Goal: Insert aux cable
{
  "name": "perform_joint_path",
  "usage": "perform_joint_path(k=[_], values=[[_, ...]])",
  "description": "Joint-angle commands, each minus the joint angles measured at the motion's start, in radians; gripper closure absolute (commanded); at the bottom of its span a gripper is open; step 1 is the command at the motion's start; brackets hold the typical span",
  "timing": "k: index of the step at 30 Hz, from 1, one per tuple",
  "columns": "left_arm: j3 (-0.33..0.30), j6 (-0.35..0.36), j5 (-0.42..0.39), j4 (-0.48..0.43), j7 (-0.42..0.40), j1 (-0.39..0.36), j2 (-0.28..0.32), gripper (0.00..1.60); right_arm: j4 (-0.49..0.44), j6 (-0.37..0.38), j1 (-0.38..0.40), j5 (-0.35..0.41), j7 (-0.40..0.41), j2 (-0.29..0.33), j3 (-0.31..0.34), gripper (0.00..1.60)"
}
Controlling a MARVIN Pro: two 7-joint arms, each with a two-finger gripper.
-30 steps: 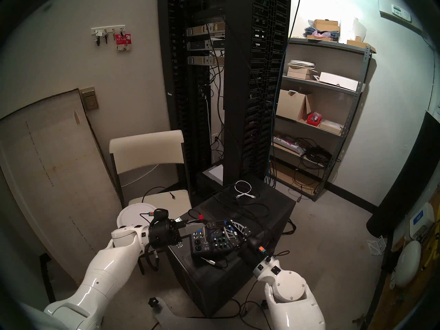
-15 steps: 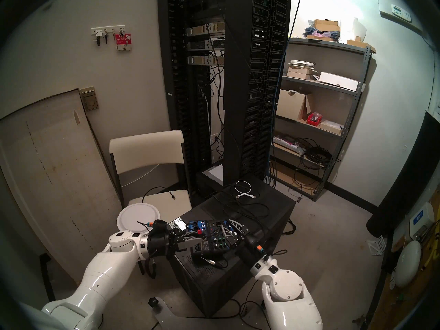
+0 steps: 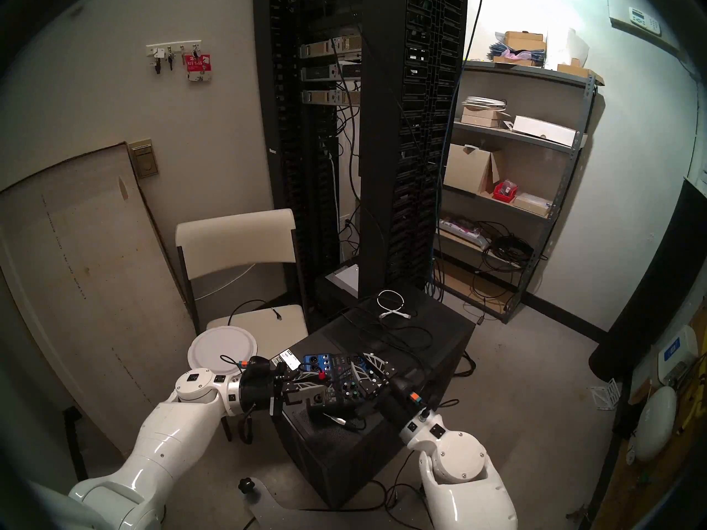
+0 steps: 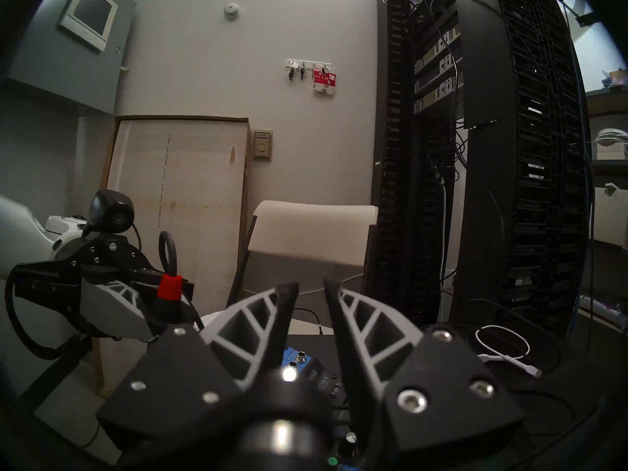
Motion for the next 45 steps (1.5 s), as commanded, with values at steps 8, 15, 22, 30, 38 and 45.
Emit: perform_joint_path(k=[8, 15, 22, 30, 38, 45], values=[[-0.012, -0.074, 0.021, 0.001, -0.025, -0.023, 0.005, 1.60, -0.105, 0.087, -0.039, 0.071, 0.088, 0.041, 0.007, 0.90], [-0.030, -0.085, 0.027, -0.001, -0.024, -0.021, 0.006, 1.60, -0.119, 0.104, -0.046, 0.076, 0.107, 0.043, 0.002, 0.90], [-0.023, -0.108, 0.052, 0.012, -0.025, -0.031, 0.012, 1.60, -0.124, 0.121, -0.045, 0.076, 0.131, 0.041, -0.022, 0.90], [-0.023, -0.161, 0.066, 0.076, -0.025, -0.051, 0.003, 1.60, -0.133, 0.130, -0.045, 0.074, 0.138, 0.035, -0.034, 0.90], [-0.034, -0.180, 0.063, 0.096, -0.025, -0.061, -0.008, 1.60, -0.136, 0.137, -0.049, 0.071, 0.143, 0.035, -0.036, 0.90], [-0.041, -0.177, 0.067, 0.078, -0.018, -0.061, -0.014, 1.60, -0.140, 0.162, -0.058, 0.070, 0.162, 0.048, -0.036, 0.90]])
